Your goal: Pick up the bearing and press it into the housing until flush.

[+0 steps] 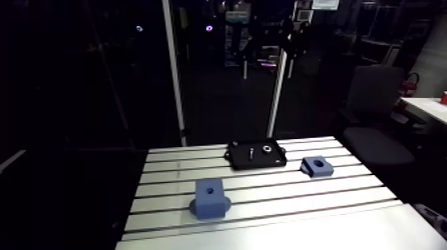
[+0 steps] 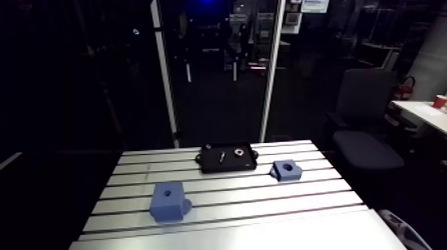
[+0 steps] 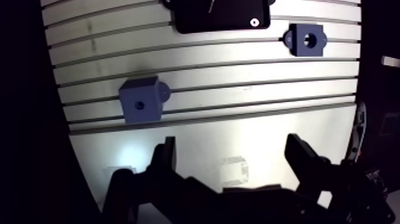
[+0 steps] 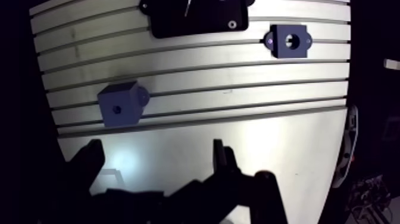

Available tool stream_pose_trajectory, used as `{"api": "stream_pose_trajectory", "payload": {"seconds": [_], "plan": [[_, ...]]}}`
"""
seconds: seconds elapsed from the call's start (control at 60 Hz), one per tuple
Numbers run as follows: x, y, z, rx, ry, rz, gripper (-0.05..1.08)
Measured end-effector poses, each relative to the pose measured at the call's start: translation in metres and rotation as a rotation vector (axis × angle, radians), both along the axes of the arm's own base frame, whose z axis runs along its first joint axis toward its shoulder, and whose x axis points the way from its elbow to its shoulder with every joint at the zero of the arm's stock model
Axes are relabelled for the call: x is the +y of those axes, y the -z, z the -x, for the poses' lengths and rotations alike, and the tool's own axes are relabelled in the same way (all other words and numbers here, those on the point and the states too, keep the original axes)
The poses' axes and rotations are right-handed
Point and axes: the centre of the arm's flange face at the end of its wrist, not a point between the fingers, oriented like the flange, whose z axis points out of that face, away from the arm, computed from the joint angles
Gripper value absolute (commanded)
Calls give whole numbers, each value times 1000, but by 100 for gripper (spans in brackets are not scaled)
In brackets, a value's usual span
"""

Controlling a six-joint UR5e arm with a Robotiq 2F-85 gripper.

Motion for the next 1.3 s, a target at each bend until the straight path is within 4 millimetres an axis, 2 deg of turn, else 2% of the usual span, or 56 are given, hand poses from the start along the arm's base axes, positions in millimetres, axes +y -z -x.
{"api": "stream_pose_trajectory", "payload": {"seconds": [0.267, 0.467, 1.017, 1.3], "plan": [[-19, 0, -16, -35, -66, 32, 1], [-24, 1, -20, -41, -85, 41, 1], [-25, 7, -14, -14, -89, 38, 1], [-21, 18, 2, -3, -92, 35, 1]]}}
